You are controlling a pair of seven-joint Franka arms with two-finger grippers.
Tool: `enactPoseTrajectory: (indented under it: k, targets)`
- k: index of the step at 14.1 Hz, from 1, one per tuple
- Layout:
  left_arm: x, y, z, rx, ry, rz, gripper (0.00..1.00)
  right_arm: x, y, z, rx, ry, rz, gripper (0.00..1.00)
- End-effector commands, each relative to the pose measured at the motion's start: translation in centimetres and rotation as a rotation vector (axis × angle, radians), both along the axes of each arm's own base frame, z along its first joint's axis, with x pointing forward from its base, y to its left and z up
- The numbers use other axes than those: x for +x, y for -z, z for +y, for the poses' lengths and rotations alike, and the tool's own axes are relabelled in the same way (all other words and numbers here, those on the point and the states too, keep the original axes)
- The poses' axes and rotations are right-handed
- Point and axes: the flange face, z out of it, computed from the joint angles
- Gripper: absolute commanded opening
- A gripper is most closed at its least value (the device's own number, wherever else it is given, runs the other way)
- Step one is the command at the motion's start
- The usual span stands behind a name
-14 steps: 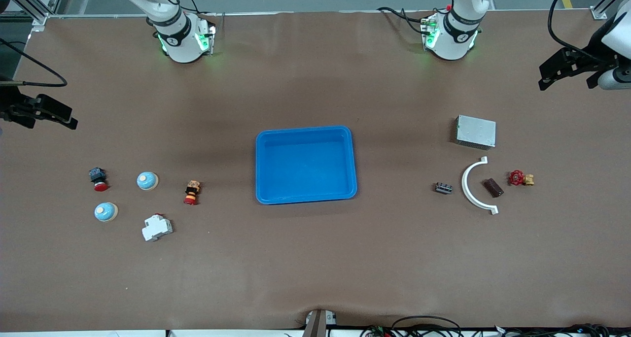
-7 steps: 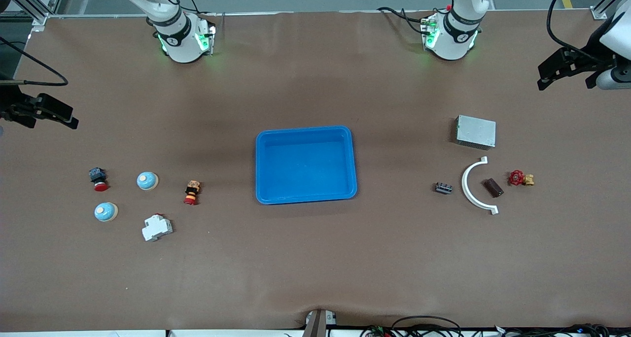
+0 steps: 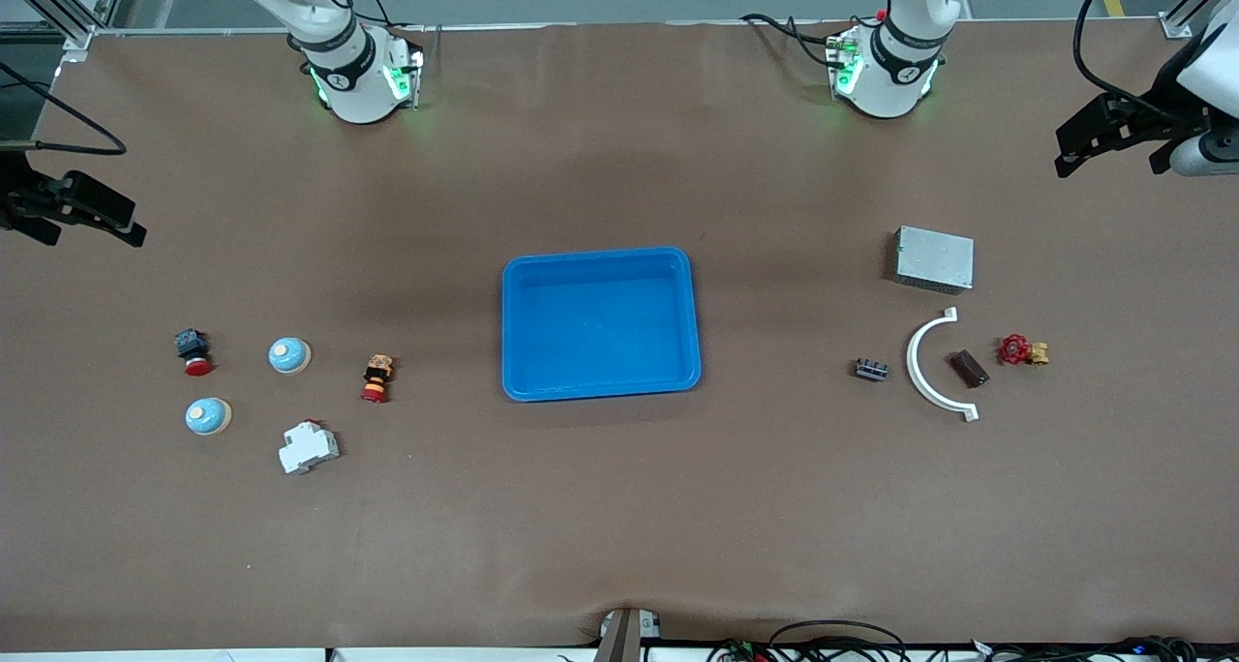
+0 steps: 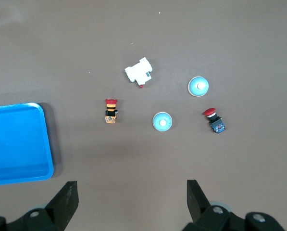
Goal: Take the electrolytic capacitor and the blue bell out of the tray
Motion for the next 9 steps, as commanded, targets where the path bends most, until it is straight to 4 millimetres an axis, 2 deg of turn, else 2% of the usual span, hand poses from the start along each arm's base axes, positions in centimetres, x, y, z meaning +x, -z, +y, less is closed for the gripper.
enactPoseTrajectory:
  k: [1, 9]
  targets:
    - [-0.03, -0.42, -0.12, -0.01, 0.018, 0.002, 1.0, -1.11, -0.56, 0.19, -0.013, 0.003, -0.014, 1.0]
    - [-0.14, -0.46, -0.22, -0.019, 0.017, 0.006, 1.0, -1.16, -0.58, -0.01, -0.016, 0.006, -0.014, 1.0]
